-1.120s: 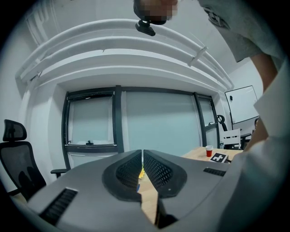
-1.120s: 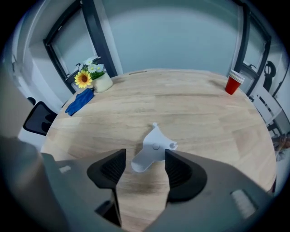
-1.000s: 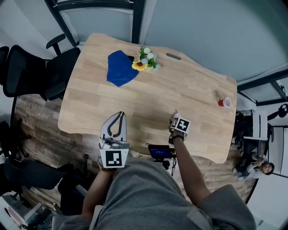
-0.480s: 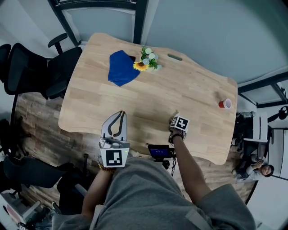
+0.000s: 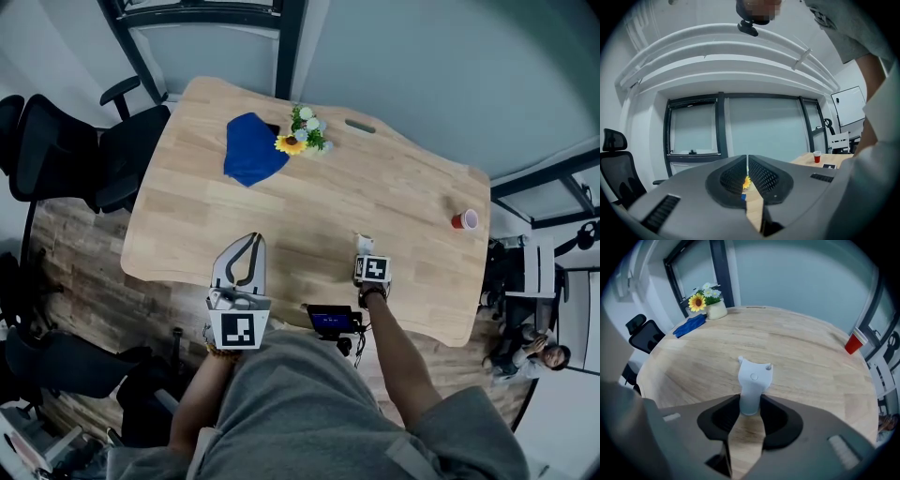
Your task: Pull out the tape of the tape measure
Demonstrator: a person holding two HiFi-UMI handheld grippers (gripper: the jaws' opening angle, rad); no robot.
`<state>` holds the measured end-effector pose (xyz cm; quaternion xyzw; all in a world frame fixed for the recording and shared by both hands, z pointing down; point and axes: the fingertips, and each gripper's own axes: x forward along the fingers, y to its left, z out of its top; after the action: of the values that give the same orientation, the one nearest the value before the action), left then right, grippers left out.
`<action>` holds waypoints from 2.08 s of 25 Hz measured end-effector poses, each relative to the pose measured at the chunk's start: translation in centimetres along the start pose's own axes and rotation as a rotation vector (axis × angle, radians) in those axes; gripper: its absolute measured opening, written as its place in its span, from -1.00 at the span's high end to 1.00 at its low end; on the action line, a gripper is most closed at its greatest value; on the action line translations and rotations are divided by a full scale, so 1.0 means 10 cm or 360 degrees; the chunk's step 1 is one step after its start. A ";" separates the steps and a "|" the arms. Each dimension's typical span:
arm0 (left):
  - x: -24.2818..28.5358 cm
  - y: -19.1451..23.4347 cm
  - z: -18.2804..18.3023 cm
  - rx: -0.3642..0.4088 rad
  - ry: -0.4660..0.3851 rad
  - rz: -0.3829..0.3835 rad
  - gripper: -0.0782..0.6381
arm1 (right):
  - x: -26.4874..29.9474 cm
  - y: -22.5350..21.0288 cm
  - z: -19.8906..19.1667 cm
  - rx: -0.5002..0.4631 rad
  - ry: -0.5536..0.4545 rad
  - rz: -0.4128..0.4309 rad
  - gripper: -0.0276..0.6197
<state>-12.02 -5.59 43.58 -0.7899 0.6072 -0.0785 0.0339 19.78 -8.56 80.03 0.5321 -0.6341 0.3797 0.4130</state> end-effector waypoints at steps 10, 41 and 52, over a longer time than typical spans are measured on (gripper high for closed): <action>0.02 0.00 0.01 -0.0015 -0.0012 -0.0023 0.73 | -0.15 0.21 0.10 -0.0507 -0.0207 0.0032 0.49; 0.39 -0.61 -0.05 0.0136 -0.0095 -0.0450 0.66 | -2.60 1.26 1.23 -0.0872 -0.0945 0.0273 0.50; 0.43 -0.95 -0.05 0.0209 -0.0168 -0.0628 0.51 | -2.95 1.54 1.13 -0.0877 -0.0978 0.0428 0.50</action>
<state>-2.00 -7.27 45.88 -0.8926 0.4317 -0.0817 0.1010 5.88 -6.12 47.85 0.4030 -0.8689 0.0706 0.2787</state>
